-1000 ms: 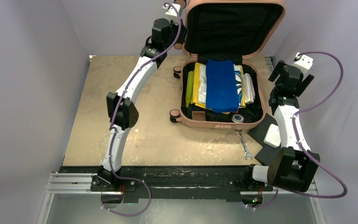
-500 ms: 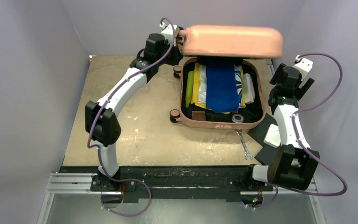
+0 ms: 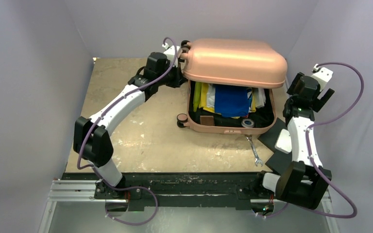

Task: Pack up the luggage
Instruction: Close the luggage at the center of the board.

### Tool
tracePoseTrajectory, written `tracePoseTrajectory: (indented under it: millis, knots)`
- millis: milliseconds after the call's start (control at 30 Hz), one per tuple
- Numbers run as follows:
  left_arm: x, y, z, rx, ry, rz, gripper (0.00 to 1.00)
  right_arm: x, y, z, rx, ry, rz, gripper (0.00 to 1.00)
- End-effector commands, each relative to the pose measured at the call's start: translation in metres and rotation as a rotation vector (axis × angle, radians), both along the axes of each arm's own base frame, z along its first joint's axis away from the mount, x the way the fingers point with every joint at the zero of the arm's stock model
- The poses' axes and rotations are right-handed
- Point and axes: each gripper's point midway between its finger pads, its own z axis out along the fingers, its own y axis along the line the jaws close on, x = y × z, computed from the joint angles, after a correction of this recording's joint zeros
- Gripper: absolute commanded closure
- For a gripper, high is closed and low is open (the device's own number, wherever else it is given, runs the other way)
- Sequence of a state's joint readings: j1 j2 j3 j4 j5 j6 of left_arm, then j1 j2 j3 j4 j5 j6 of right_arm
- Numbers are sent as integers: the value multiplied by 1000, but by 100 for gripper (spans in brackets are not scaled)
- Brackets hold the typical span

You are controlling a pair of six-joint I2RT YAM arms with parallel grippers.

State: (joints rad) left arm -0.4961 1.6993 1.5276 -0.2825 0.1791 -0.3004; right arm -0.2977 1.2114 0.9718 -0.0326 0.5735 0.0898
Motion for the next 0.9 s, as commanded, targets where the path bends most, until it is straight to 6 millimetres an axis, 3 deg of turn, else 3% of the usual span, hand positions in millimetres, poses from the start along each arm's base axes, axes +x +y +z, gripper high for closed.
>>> tracePoseTrajectory:
  millis: [0, 233, 400, 733, 867]
  knots:
    - [-21, -3, 4, -28, -2, -62, 89, 2, 5, 1, -17, 1, 58, 1]
    - [-60, 7, -42, 29, 99, -116, 68, 14, 9, -14, 6, 38, 103, 1]
    - [-90, -1, -64, 58, 136, -204, 56, 20, 4, -25, 11, 70, 87, 1]
    - [-121, -15, -64, 69, 132, -335, 54, 35, 7, -57, 45, 148, 117, 1]
    - [-132, -23, -39, 37, 88, -435, 54, 37, 12, -65, 47, 170, 129, 1]
